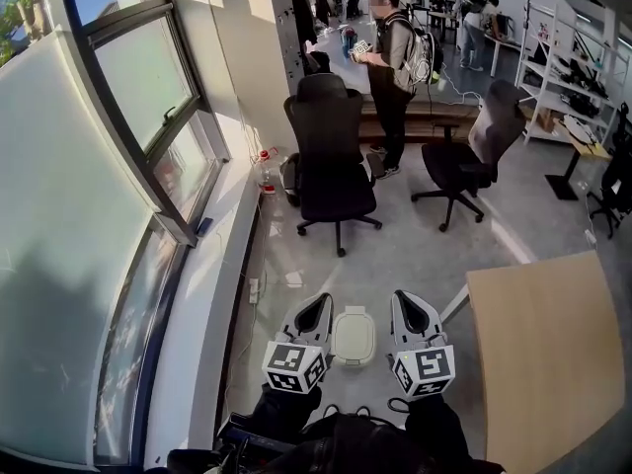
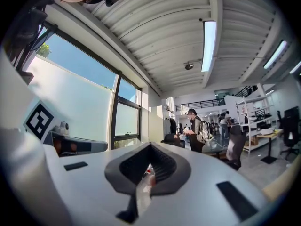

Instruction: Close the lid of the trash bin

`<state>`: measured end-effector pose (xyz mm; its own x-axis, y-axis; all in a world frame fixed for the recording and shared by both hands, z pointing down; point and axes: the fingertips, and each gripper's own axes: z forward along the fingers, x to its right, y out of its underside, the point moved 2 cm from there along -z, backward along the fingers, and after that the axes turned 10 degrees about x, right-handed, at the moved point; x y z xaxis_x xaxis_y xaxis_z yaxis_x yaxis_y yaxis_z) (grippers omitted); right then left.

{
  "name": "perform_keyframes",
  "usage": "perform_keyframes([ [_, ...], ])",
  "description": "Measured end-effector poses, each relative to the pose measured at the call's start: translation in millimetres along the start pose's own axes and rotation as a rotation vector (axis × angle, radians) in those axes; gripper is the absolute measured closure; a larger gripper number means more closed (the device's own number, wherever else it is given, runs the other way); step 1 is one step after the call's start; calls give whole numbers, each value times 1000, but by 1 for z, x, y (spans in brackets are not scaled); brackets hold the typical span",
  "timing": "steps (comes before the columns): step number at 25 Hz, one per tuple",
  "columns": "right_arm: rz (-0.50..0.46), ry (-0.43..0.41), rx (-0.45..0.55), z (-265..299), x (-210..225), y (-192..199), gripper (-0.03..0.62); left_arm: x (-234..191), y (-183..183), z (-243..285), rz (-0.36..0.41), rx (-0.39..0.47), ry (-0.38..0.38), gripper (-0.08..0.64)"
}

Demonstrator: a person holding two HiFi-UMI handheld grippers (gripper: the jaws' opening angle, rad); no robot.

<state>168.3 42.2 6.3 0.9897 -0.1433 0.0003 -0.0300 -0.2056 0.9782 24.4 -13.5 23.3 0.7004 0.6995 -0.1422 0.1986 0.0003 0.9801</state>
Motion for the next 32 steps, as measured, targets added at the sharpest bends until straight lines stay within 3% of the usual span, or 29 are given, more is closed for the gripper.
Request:
perform_keyframes([
  [9,-23,-21,27,7,0,-18,588,3,-18,7,27,26,5,558],
  [32,-14,-25,19,-5,12,-10,588,16,-6,18,31,21,9,558],
])
